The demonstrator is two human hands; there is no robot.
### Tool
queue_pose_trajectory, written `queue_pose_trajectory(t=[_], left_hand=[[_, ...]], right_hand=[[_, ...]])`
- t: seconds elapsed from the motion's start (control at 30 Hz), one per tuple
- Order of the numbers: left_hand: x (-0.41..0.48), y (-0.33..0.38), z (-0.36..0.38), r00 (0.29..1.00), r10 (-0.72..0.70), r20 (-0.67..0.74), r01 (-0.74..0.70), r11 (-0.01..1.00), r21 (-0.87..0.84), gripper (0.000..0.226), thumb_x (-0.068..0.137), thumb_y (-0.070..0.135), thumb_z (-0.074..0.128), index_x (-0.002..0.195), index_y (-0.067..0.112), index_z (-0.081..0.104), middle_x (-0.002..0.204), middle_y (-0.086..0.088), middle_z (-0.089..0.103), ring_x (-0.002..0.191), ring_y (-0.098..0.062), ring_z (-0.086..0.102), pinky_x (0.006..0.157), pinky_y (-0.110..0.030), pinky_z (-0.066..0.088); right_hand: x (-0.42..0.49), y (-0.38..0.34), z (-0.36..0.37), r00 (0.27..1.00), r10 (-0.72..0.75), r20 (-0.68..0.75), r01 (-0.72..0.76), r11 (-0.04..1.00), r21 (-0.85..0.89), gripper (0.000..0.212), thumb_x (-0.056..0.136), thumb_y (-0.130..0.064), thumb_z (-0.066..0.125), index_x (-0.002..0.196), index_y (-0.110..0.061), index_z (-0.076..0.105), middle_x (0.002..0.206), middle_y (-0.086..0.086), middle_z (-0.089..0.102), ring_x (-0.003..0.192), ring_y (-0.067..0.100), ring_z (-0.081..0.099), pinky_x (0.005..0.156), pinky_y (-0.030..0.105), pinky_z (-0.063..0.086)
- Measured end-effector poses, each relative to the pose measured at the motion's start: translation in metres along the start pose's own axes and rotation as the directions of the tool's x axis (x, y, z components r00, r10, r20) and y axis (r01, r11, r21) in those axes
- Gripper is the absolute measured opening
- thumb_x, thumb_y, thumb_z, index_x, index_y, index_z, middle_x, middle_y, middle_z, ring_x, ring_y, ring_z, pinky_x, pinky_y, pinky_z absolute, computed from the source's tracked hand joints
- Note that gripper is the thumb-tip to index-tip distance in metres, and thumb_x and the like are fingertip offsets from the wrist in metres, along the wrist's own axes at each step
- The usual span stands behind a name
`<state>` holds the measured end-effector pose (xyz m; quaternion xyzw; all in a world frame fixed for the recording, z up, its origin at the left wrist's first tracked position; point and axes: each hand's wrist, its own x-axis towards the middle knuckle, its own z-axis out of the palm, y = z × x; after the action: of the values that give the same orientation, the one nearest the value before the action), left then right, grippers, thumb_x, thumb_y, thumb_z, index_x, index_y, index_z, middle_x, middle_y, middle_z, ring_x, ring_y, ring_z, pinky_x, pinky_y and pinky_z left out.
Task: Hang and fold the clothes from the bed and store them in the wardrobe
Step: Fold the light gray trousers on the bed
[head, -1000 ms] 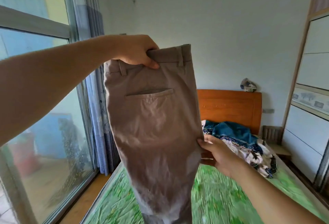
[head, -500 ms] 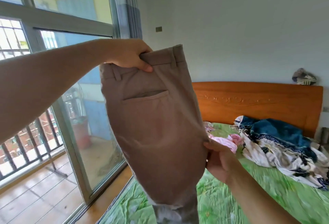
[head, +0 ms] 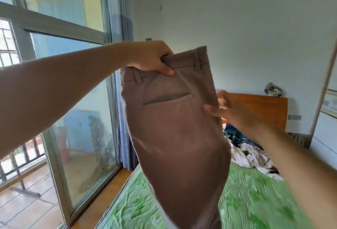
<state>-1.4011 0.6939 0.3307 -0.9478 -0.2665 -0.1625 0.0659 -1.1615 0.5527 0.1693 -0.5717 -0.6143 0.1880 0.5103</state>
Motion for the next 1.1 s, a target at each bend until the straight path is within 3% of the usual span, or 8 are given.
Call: queue_pose_trajectory(t=[0.07,0.17,0.33,0.43,0.53,0.77,0.97,1.1], left_hand=[[-0.008,0.018,0.003,0.997,0.063,0.033,-0.062,0.998,-0.03,0.016,0.081,0.053,0.074,0.078,0.04,0.065,0.075,0.023,0.066,0.071,0.007,0.062,0.062,-0.023,0.041],[-0.022,0.037,0.009,0.989,0.128,0.079,-0.126,0.992,-0.025,0.023,0.08,0.054,0.074,0.086,0.033,0.068,0.081,0.015,0.067,0.076,-0.004,0.064,0.066,-0.028,0.046],[-0.082,0.005,0.004,0.952,-0.002,0.305,0.084,0.963,-0.256,0.032,0.07,0.043,0.086,0.095,0.036,0.067,0.094,0.009,0.075,0.087,-0.011,0.072,0.078,-0.033,0.057],[-0.113,-0.016,0.013,0.972,0.054,0.228,0.099,0.786,-0.61,0.028,0.079,0.019,0.082,0.104,0.019,0.07,0.096,-0.001,0.077,0.089,-0.018,0.074,0.075,-0.031,0.06],[-0.122,-0.012,0.028,0.997,0.056,0.044,0.004,0.581,-0.814,0.025,0.077,0.019,0.081,0.101,0.018,0.074,0.097,-0.002,0.075,0.094,-0.02,0.073,0.075,-0.03,0.059],[-0.078,0.011,0.059,0.994,-0.016,-0.111,-0.103,0.264,-0.959,0.055,0.066,0.029,0.087,0.114,0.008,0.071,0.116,-0.013,0.072,0.112,-0.026,0.068,0.093,-0.036,0.057],[-0.018,0.018,0.117,0.998,-0.004,0.064,0.06,0.424,-0.904,0.029,0.078,0.012,0.074,0.106,0.009,0.068,0.104,-0.007,0.073,0.104,-0.019,0.07,0.092,-0.031,0.057],[0.023,0.021,0.194,0.99,-0.06,0.126,0.13,0.718,-0.684,0.019,0.086,0.003,0.073,0.094,0.017,0.064,0.087,-0.001,0.067,0.078,-0.007,0.066,0.073,-0.025,0.058]], right_hand=[[0.003,-0.044,0.008,0.991,-0.056,-0.122,0.075,0.985,0.156,0.053,0.077,-0.037,0.083,0.125,-0.023,0.062,0.116,0.0,0.073,0.107,0.015,0.07,0.09,0.035,0.058],[-0.006,-0.07,0.019,0.97,-0.1,-0.22,0.127,0.985,0.113,0.025,0.081,-0.013,0.081,0.104,-0.019,0.076,0.102,0.006,0.077,0.099,0.024,0.073,0.096,0.052,0.055],[-0.041,-0.065,0.024,0.95,-0.068,-0.304,0.134,0.97,0.204,0.025,0.069,-0.019,0.081,0.094,-0.023,0.08,0.098,0.009,0.078,0.095,0.029,0.074,0.094,0.057,0.055],[-0.057,-0.068,0.015,0.953,-0.073,-0.294,0.153,0.954,0.259,0.027,0.072,-0.014,0.08,0.098,-0.018,0.08,0.103,0.013,0.077,0.099,0.032,0.073,0.096,0.054,0.055],[-0.069,-0.076,0.002,0.95,-0.106,-0.294,0.184,0.95,0.254,0.025,0.075,-0.013,0.078,0.1,-0.015,0.08,0.105,0.014,0.076,0.101,0.031,0.073,0.09,0.045,0.058],[-0.067,-0.063,-0.04,0.942,-0.116,-0.316,0.185,0.963,0.198,0.018,0.087,-0.011,0.071,0.101,-0.02,0.079,0.107,0.007,0.077,0.102,0.025,0.073,0.081,0.029,0.059],[-0.041,0.02,-0.069,0.951,-0.014,-0.31,0.019,1.0,0.014,0.018,0.086,-0.015,0.074,0.099,-0.027,0.077,0.102,-0.003,0.078,0.098,0.016,0.073,0.091,0.037,0.056],[-0.022,0.115,-0.078,0.962,0.103,-0.253,-0.142,0.98,-0.138,0.005,0.087,-0.02,0.075,0.087,-0.025,0.074,0.083,-0.013,0.074,0.08,0.005,0.069,0.07,0.018,0.052]])
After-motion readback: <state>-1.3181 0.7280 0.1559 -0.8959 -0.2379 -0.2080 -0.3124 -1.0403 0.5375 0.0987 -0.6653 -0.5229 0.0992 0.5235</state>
